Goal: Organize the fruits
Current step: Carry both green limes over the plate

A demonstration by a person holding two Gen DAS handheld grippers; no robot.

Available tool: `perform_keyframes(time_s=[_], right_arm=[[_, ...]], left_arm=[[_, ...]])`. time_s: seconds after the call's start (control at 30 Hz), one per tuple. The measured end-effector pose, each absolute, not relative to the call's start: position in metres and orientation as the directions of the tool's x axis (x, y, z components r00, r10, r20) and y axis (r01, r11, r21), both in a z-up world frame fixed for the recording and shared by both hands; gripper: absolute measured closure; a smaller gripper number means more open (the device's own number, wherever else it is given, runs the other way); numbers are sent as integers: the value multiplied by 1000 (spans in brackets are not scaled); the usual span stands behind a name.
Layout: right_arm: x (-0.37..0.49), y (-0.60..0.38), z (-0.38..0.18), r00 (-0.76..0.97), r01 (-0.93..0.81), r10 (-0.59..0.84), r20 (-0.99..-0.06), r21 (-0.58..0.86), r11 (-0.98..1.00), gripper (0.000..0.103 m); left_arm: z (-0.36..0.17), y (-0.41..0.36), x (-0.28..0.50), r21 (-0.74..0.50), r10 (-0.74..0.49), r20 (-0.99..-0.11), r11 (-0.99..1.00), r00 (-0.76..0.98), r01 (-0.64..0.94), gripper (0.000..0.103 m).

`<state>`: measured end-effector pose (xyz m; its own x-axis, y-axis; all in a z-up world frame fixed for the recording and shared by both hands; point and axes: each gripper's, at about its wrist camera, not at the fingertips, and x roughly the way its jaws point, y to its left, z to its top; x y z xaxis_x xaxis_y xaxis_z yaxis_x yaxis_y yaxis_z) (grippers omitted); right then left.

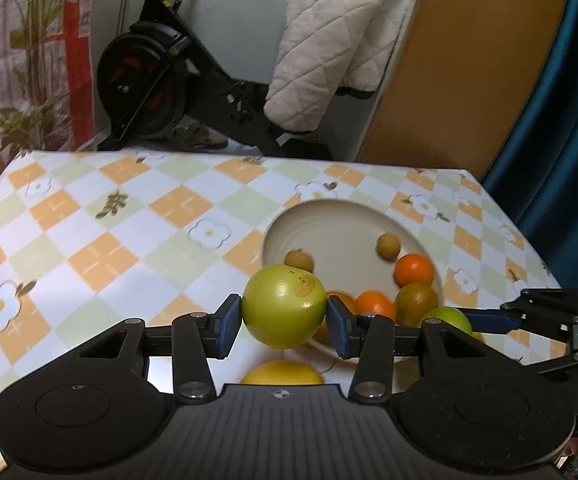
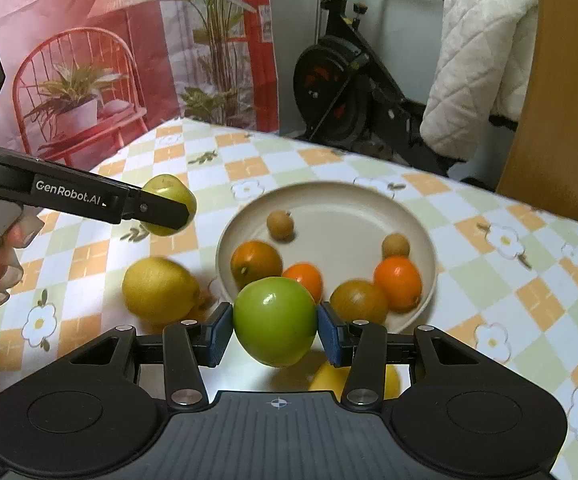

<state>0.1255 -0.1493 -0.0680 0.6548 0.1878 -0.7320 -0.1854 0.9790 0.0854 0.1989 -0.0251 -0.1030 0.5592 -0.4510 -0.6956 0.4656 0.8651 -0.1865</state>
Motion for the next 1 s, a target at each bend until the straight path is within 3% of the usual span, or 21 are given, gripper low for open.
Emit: perform_keyframes(time_s=[0.33, 1.0], right_arm=[[161, -167, -57, 688, -208, 154, -709, 11, 978, 61], [247, -185, -92, 643, -262, 144, -752, -39, 964, 61]], left_arm=[[-97, -55, 217, -187, -477, -682, 847, 555, 498, 55], [-120, -100, 279, -195, -482, -722, 830, 496, 522, 55]])
